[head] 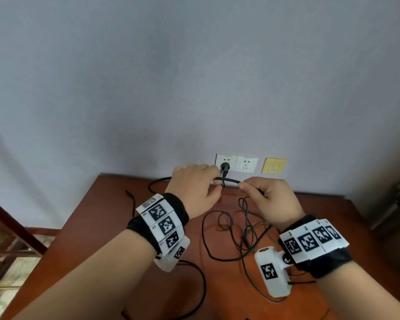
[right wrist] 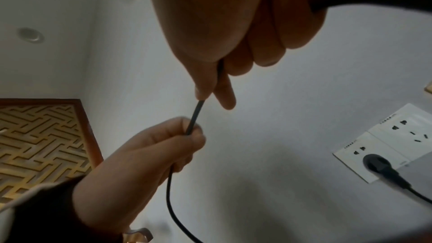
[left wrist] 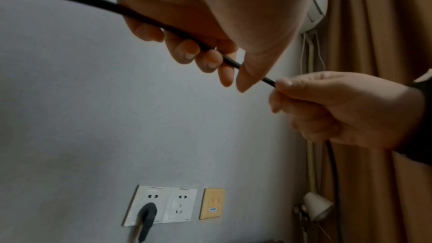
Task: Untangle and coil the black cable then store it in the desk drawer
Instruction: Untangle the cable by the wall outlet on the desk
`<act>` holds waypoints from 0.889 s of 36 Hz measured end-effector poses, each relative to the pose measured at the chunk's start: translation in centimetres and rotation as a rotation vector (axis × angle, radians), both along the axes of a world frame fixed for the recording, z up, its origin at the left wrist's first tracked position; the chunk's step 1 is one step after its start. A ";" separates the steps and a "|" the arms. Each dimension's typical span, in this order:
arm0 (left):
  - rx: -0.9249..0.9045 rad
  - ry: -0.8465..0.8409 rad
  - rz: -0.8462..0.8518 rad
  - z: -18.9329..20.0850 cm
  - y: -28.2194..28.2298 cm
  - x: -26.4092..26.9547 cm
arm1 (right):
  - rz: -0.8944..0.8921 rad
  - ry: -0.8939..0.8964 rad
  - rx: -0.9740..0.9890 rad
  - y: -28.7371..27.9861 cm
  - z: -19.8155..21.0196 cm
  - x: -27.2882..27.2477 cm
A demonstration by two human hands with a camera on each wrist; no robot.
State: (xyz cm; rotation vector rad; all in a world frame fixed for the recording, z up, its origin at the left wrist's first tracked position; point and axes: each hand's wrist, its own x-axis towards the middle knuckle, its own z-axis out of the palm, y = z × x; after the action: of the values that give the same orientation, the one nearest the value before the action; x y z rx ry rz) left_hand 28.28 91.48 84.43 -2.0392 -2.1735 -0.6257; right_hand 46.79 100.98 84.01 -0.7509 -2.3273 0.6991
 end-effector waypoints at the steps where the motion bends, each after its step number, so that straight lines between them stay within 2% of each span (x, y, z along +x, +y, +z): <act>1: -0.008 -0.009 -0.017 0.0 0.1 0.6 | 0.020 -0.003 -0.001 -0.3 0.0 -0.3; 6: -0.039 -0.055 -0.123 0.1 0.7 3.4 | 0.077 -0.047 0.052 -1.3 0.4 -1.5; 11: 0.071 -0.053 -0.252 -0.2 0.6 2.6 | 0.118 -0.080 -0.002 -1.2 0.8 -0.6; 15: 0.092 -0.030 -0.331 -0.1 0.2 2.1 | 0.168 -0.099 -0.014 -1.5 0.5 0.0; 23: 0.109 -0.009 -0.305 -0.5 -0.7 0.6 | 0.195 -0.193 0.063 -1.0 0.8 1.1; 32: 0.081 -0.021 -0.180 -0.8 -1.4 -3.1 | 0.040 -0.195 -0.001 0.8 -0.1 2.8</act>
State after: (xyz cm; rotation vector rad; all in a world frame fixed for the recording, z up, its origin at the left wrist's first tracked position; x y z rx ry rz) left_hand 25.15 90.09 83.62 -2.2114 -1.9548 -0.7448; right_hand 49.59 101.77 83.90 -0.8057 -2.5242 0.6703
